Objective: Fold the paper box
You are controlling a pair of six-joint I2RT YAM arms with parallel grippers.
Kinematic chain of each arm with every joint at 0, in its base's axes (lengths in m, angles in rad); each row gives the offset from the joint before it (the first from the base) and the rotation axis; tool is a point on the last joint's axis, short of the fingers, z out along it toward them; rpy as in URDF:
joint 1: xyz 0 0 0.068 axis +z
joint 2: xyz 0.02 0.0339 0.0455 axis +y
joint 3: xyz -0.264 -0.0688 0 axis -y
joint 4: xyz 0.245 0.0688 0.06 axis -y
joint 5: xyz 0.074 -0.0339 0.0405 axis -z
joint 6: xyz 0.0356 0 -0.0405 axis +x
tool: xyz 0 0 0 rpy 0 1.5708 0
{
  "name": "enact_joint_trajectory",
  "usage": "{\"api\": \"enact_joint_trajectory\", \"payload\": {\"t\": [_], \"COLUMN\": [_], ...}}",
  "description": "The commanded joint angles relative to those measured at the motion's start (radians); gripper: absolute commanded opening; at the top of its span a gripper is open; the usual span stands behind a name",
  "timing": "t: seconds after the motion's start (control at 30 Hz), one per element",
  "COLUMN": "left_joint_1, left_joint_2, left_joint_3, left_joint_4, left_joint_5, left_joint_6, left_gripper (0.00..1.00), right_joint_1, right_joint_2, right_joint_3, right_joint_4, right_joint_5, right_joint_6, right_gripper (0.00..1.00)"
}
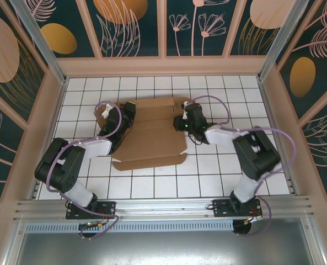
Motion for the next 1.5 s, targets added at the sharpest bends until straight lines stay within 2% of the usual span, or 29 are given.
{"api": "enact_joint_trajectory", "payload": {"t": [0.0, 0.1, 0.2, 0.33, 0.47, 0.57, 0.77, 0.9, 1.13, 1.47], "left_joint_1": [-0.008, -0.007, -0.008, -0.007, -0.008, -0.008, -0.007, -0.007, -0.008, -0.008], "left_joint_2": [0.004, 0.018, 0.039, 0.055, 0.053, 0.054, 0.052, 0.042, 0.036, 0.018], "left_joint_3": [0.016, 0.068, 0.121, 0.148, 0.140, 0.138, 0.151, 0.158, 0.146, 0.134], "left_joint_4": [-0.142, -0.200, -0.247, -0.256, -0.243, -0.231, -0.227, -0.224, -0.201, -0.186], "left_joint_5": [-0.011, -0.020, -0.019, -0.016, -0.013, -0.008, 0.000, 0.005, 0.019, 0.030], "left_joint_6": [0.041, 0.040, 0.039, 0.031, 0.032, 0.031, 0.034, 0.037, 0.035, 0.036], "left_gripper": [0.00, 0.00, 0.00, 0.00, 0.00, 0.00, 0.00, 0.00, 0.00, 0.00], "right_joint_1": [-0.062, -0.133, -0.249, -0.385, -0.440, -0.432, -0.377, -0.360, -0.297, -0.228], "right_joint_2": [-0.200, -0.296, -0.297, -0.151, 0.027, 0.140, 0.264, 0.310, 0.271, 0.189], "right_joint_3": [-0.077, -0.135, -0.159, -0.067, 0.062, 0.143, 0.279, 0.346, 0.281, 0.172], "right_joint_4": [0.055, 0.093, 0.190, 0.198, 0.121, 0.068, -0.008, -0.088, -0.064, 0.040], "right_joint_5": [0.037, 0.106, 0.116, 0.004, -0.128, -0.226, -0.290, -0.445, -0.571, -0.562], "right_joint_6": [-0.101, -0.126, -0.141, -0.178, -0.255, -0.328, -0.452, -0.482, -0.529, -0.519], "right_gripper": [0.18, 0.17, 0.18, 0.17, 0.20, 0.21, 0.25, 0.26, 0.30, 0.36]}}
